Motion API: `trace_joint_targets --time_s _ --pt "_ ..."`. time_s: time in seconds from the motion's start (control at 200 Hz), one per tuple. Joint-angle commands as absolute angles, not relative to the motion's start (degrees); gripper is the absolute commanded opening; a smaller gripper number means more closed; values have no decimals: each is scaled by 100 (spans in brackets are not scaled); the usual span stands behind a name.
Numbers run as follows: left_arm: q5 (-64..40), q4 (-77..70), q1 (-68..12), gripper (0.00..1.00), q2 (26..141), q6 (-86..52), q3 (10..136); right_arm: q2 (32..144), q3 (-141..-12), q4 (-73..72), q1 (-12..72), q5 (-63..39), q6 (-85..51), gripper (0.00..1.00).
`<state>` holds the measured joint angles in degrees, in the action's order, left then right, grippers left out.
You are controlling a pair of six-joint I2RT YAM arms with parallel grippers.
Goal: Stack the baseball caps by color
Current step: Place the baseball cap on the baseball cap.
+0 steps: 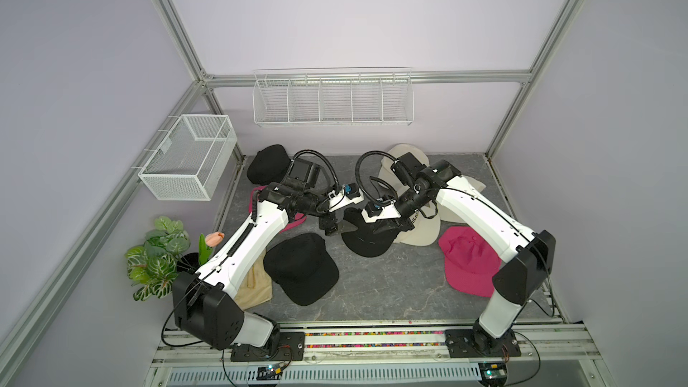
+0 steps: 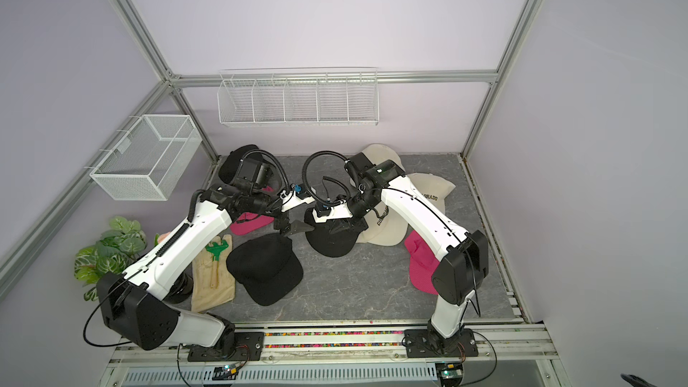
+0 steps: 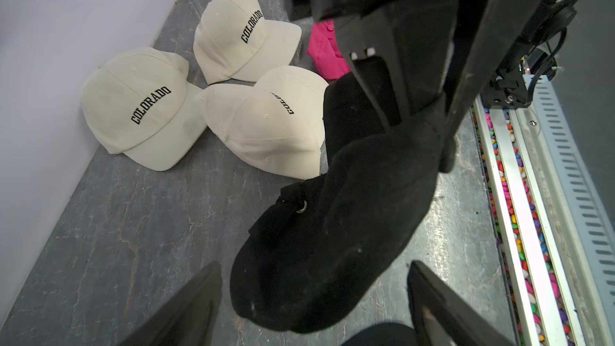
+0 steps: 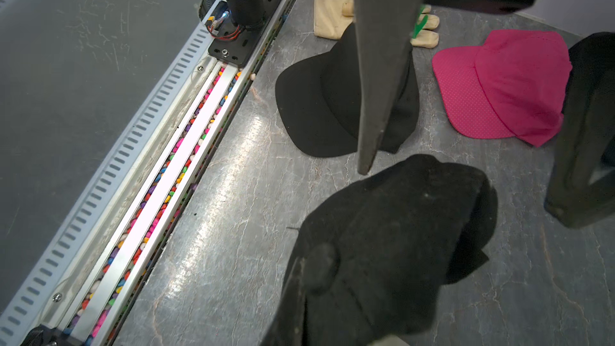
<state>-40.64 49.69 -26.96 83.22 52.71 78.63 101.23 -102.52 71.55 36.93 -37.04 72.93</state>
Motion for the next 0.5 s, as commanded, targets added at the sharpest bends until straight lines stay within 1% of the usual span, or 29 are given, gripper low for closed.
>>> trace_joint_targets --time_s 0.0,0.11,0.17,0.195,0.27,0.34,0.37,0.455,0.495 --pt "-4277 5459 -2637 84 8443 5792 8078 10222 -10436 7436 3792 -3684 7620 11" --pt "-4398 6000 -2613 78 8621 6113 8353 10240 -10535 7418 3829 -3643 7620 11" --pt "-4441 6241 -2602 71 8690 6244 8458 10248 -10573 7407 3847 -3607 7597 11" --pt "-4472 6309 -2593 67 8707 6293 8480 10248 -10588 7401 3847 -3594 7589 11" --pt "-4561 6378 -2584 47 8708 6374 8488 10248 -10591 7370 3854 -3543 7563 11" --pt "-4622 6464 -2584 32 8691 6440 8514 10257 -10584 7357 3852 -3475 7532 11" --pt "-4645 6511 -2577 27 8676 6462 8528 10257 -10583 7374 3845 -3464 7529 11" --pt "-4733 6631 -2549 18 8593 6596 8516 10266 -10564 7408 3822 -3471 7525 11" --pt "-4755 6598 -2540 10 8539 6603 8478 10266 -10551 7422 3810 -3498 7515 11"
